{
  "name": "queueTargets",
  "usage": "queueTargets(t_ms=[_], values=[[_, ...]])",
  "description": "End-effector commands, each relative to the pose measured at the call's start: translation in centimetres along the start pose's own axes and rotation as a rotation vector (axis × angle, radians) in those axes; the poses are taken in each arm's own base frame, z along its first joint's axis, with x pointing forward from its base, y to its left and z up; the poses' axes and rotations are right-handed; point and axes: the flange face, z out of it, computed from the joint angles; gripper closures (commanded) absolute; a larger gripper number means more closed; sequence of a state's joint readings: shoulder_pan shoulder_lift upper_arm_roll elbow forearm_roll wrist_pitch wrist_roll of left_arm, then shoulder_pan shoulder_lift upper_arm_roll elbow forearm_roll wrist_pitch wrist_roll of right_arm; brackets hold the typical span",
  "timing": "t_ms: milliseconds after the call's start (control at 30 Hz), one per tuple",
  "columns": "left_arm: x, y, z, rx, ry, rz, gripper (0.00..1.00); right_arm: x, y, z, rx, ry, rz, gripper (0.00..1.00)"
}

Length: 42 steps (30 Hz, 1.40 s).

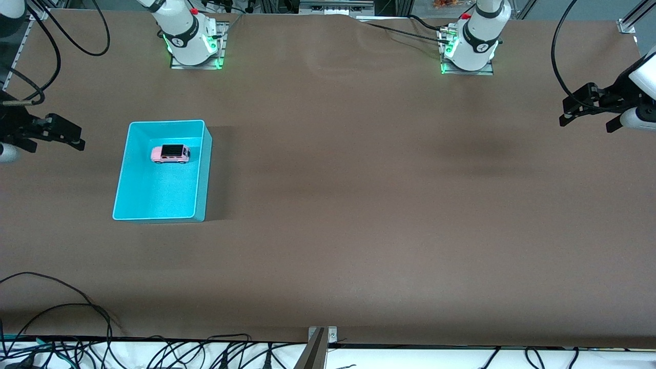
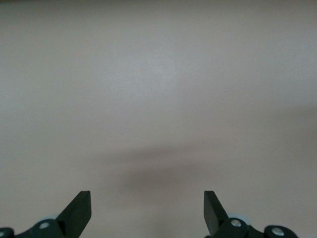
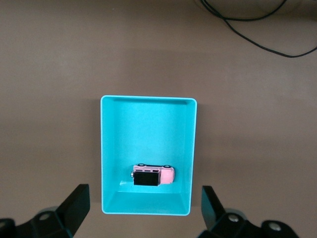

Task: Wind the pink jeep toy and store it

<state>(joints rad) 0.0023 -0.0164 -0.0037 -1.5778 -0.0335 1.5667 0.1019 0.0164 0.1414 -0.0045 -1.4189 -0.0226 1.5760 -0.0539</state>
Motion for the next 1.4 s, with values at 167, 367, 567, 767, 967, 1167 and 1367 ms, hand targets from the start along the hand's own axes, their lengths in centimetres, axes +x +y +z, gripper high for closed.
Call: queueTargets(t_ms=[167, 367, 567, 767, 967, 1167, 1367], values=[[0.4, 0.5, -0.7, 0.023, 0.008, -0.042, 0.0, -8.2, -0.4, 0.6, -0.02, 0.057, 0.006, 0.0], [0.3, 0.6, -0.7, 0.023, 0.005, -0.04, 0.0, -7.3, -0.6, 0.6, -0.02, 0.043, -0.004, 0.0], [0.3, 0.6, -0.7, 0.022, 0.005, -0.04, 0.0, -5.4, -0.3, 0.4, -0.015, 0.028, -0.001, 0.0], [0.3, 0.7, -0.7, 0.021, 0.005, -0.039, 0.0, -4.3, -0.5, 0.2, -0.012, 0.01, -0.007, 0.0], [0.3, 0.7, -0.7, 0.021, 0.002, -0.039, 0.0, -4.2, -0.5, 0.5, -0.008, 0.006, -0.014, 0.0], [0.3, 0.7, -0.7, 0.02, 0.002, -0.039, 0.0, -4.2, -0.5, 0.6, -0.006, 0.003, -0.016, 0.0], [0.3, 0.9, -0.7, 0.02, 0.004, -0.037, 0.0, -4.2, -0.5, 0.6, -0.006, 0.003, -0.016, 0.0]])
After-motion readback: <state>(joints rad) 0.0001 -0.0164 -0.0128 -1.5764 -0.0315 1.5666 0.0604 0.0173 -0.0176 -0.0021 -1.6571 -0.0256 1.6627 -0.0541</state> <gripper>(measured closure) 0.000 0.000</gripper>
